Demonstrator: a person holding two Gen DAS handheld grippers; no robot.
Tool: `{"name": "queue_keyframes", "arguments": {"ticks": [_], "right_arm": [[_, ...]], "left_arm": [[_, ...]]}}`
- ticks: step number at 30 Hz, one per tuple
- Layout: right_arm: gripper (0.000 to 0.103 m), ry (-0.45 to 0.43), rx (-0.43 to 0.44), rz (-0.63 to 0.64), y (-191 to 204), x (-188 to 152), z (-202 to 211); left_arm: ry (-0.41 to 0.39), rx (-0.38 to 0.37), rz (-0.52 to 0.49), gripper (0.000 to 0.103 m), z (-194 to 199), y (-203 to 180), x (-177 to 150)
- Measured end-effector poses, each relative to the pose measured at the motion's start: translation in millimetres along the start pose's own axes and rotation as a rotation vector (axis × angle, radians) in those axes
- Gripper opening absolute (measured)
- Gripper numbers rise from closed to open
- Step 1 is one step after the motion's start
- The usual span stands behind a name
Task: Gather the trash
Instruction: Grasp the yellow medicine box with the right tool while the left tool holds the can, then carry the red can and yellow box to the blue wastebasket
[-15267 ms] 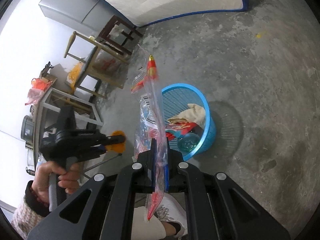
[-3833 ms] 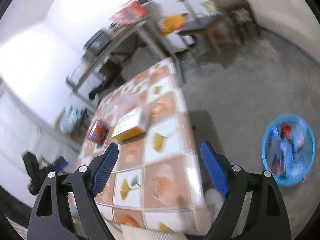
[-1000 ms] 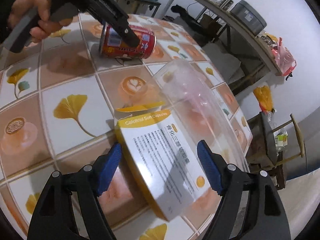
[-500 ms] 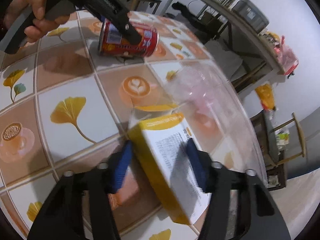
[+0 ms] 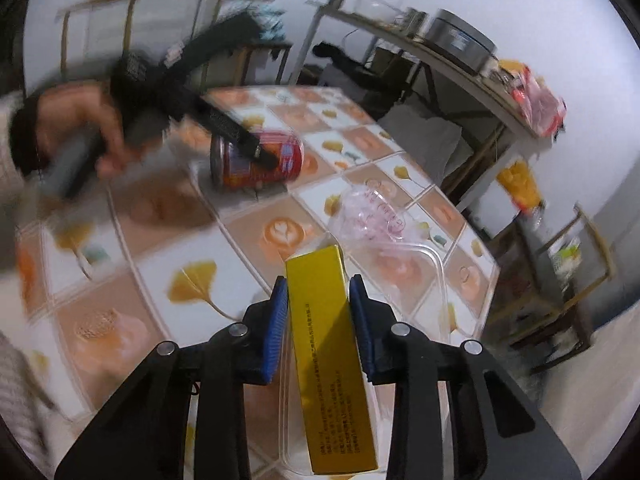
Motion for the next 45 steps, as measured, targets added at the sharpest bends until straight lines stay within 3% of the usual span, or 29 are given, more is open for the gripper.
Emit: {"name": "queue_keyframes", "arguments": {"ticks": [8, 15, 20, 23, 31, 40, 42, 45], "right_arm": [[0.03, -0.063, 0.333, -0.523, -54.9, 2.4, 19.4], [0.029, -0.125, 0.379, -0.611, -51.8, 7.2, 36.1], [0.029, -0.181, 0.458, -0.629, -30.4, 18.6, 70.0], [0.029, -0.151, 0.468, -0.601, -8.1, 19.0, 75.5], [0.03, 0.079, 0.357, -0.565, 47.4, -15.1, 23.8], [0.035, 0.162, 0.315, -0.599, 64.1, -38.4, -1.1], [0.038, 0.176, 0.309, -0.606, 66.0, -43.2, -0.4], [0.051, 0.188, 0.314, -0.627, 67.0, -51.5, 3.8]], "left_arm": [[-0.005, -0.002, 0.007, 0.065, -0.3, 0.0, 0.3], [-0.009, -0.009, 0.029, 0.065, 0.5, 2.6, -0.4], [-0.008, -0.004, 0.043, 0.064, 6.2, 8.7, -4.7], [-0.015, -0.012, 0.051, 0.064, 17.8, 11.9, -11.6], [0.021, -0.058, 0.07, 0.064, 64.6, 16.0, -63.9], [0.085, -0.149, 0.071, 0.064, 97.6, -15.7, -142.9], [0.086, -0.151, 0.062, 0.064, 99.1, -23.5, -154.6], [0.091, -0.149, 0.04, 0.064, 100.2, -32.8, -167.5]]}}
Point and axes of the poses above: each gripper's, at about its wrist camera, not at the fingertips, and z roughly against the way its jaws point, y to its left, x to its top, the point moved 8 cm from there along -z, roughly the way its jaws point, and after that the axes turned 3 degrees about y, right-handed, at the moved point
